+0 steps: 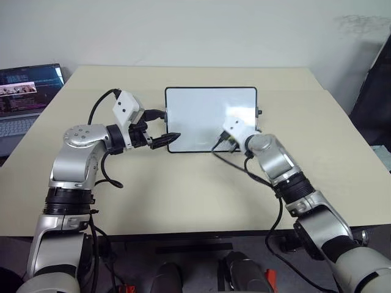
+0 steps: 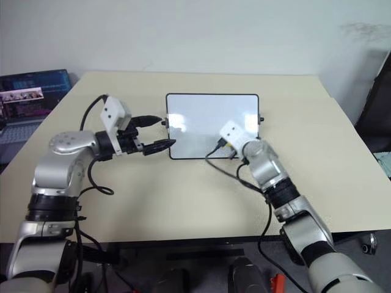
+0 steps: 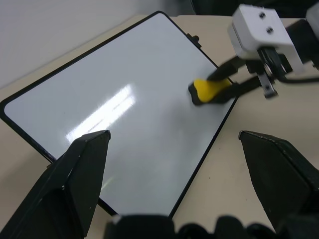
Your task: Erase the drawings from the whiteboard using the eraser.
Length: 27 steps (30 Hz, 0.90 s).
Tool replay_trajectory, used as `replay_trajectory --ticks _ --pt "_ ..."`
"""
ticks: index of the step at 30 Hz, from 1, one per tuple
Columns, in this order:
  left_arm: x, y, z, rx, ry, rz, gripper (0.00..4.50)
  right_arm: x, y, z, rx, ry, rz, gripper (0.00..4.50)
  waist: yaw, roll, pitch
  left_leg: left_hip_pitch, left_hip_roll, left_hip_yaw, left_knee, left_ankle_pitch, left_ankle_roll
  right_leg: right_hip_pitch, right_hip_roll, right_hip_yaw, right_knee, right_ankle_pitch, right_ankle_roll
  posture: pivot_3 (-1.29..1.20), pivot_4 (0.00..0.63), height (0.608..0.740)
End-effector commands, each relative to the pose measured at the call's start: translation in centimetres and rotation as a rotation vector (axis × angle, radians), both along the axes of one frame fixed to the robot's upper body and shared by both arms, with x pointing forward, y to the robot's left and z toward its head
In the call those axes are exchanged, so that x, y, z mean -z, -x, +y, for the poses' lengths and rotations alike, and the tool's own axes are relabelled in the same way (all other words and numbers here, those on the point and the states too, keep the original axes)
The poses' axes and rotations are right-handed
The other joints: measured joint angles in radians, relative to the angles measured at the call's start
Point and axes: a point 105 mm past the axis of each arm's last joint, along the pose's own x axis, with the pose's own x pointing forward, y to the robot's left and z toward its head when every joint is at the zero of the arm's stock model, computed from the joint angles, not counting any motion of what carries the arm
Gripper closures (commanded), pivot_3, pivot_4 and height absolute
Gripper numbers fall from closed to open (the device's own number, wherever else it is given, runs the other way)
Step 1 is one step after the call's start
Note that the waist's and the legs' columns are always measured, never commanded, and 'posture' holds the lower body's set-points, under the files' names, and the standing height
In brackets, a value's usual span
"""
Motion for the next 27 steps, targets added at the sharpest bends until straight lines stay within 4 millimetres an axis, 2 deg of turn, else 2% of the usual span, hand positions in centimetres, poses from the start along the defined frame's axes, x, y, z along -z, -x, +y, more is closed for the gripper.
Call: replay_trajectory --ticks 1,3,5,7,9,11,14,17,19,22,27 --pt "-1.7 0.5 -1.3 0.078 0.040 -0.043 0.00 -3.8 2.1 0.8 -0.089 -0.209 -0.044 3.54 0.009 0.000 0.000 -0.002 0.000 0.000 0.000 0.000 0.000 -0.002 0.000 0.000 0.000 0.000 0.000 0.00 0.150 0.740" --pt "-2.3 0.5 -2.2 0.122 0.067 -0.047 0.00 -6.2 4.4 1.6 -0.204 -0.297 -0.070 3.54 0.013 0.001 0.001 -0.008 0.000 0.000 -0.001 0.000 -0.001 -0.009 0.000 0.000 0.003 0.001 0.003 0.00 0.150 0.740" --pt "-2.9 0.4 -3.4 0.170 0.091 -0.055 0.00 -8.2 5.9 0.2 -0.203 -0.353 -0.078 3.54 0.022 0.004 0.003 -0.024 0.000 -0.001 -0.002 -0.001 -0.001 -0.025 0.001 -0.001 0.007 0.002 0.007 0.00 0.150 0.740" --pt "-3.2 0.4 -4.9 0.228 0.105 -0.057 0.00 -9.9 6.6 -2.7 -0.123 -0.384 -0.097 3.54 0.034 0.005 0.003 -0.033 0.000 -0.004 -0.001 -0.001 -0.001 -0.034 0.001 -0.005 0.009 0.003 0.002 0.00 0.150 0.740" --pt "-2.9 0.9 -8.0 0.330 0.119 -0.047 0.00 -12.2 7.1 -8.2 0.054 -0.410 -0.147 3.54 0.052 0.006 0.004 -0.035 0.000 -0.004 -0.002 -0.003 -0.002 -0.034 -0.001 -0.008 0.008 -0.001 0.000 0.00 0.150 0.740" --pt "-2.4 1.5 -10.4 0.413 0.131 -0.032 0.00 -13.1 7.9 -12.4 0.210 -0.434 -0.160 3.54 0.077 0.008 0.005 -0.035 -0.001 -0.002 -0.002 -0.004 -0.003 -0.034 -0.003 -0.009 0.007 -0.004 0.000 0.00 0.150 0.740" --pt "-1.5 2.2 -12.7 0.493 0.137 -0.006 0.00 -12.2 9.1 -15.4 0.307 -0.423 -0.128 3.54 0.087 0.008 0.005 -0.035 -0.002 -0.001 -0.003 -0.006 -0.002 -0.032 -0.004 -0.010 0.005 -0.006 0.000 0.00 0.150 0.740" --pt "-0.5 2.8 -15.3 0.561 0.130 0.004 0.00 -9.6 10.3 -17.8 0.396 -0.416 -0.036 3.54 0.088 0.008 0.005 -0.034 -0.002 0.000 -0.002 -0.007 0.000 -0.031 -0.004 -0.009 0.005 -0.006 0.000 0.00 0.150 0.740" --pt "0.6 3.3 -17.0 0.601 0.083 -0.021 0.00 -6.9 10.9 -19.0 0.450 -0.416 0.047 3.54 0.087 0.008 0.005 -0.034 -0.002 0.001 -0.001 -0.007 0.000 -0.030 -0.004 -0.008 0.006 -0.006 0.000 0.00 0.150 0.740" --pt "1.7 3.6 -19.0 0.620 0.111 -0.012 0.00 -4.0 11.2 -18.9 0.452 -0.412 0.134 3.54 0.080 0.010 0.005 -0.032 -0.003 0.002 0.000 -0.007 0.000 -0.029 -0.004 -0.007 0.008 -0.006 0.000 0.00 0.150 0.740" --pt "2.5 3.7 -19.8 0.611 0.119 -0.011 0.00 -3.1 11.0 -18.8 0.440 -0.411 0.159 3.54 0.063 0.010 0.005 -0.031 -0.003 0.002 0.001 -0.007 0.000 -0.029 -0.003 -0.005 0.009 -0.006 0.001 0.00 0.150 0.740"
